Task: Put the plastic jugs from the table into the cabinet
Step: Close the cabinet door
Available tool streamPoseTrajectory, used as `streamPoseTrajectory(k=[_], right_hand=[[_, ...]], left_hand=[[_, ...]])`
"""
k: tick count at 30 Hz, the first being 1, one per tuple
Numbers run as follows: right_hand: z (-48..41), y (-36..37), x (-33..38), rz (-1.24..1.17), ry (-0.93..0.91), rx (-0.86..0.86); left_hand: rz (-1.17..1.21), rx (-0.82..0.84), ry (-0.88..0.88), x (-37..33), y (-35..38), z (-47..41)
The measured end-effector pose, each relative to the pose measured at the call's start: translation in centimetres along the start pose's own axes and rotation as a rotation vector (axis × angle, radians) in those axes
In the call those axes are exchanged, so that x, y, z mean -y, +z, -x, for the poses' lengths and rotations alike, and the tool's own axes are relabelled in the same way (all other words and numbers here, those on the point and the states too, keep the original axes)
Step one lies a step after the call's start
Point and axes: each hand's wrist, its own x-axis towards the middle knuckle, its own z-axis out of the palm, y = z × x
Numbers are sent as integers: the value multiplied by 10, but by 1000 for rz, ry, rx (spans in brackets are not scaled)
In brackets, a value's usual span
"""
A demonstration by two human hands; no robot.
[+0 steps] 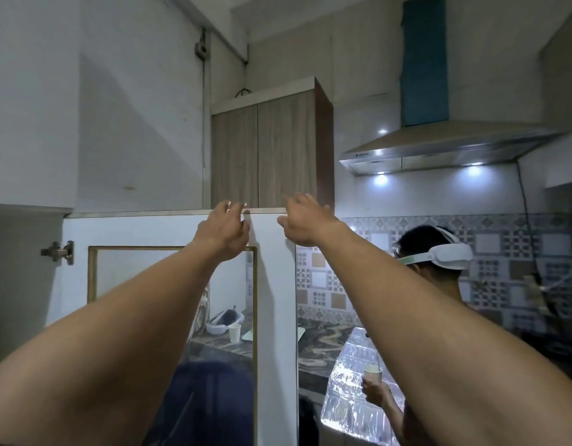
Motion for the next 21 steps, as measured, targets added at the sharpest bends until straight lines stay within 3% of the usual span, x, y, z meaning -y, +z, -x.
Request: streamPoseTrajectory(k=[5,12,21], right_hand=[[-13,24,-17,-85,-52,-39],[0,21,-18,-106,-114,-76],[52,-28,24,-327,-155,-135]], left_hand=[[-58,64,29,1,21,-21],[-92,32,23,-2,23,-10],[-79,8,-53,-7,-40,37]])
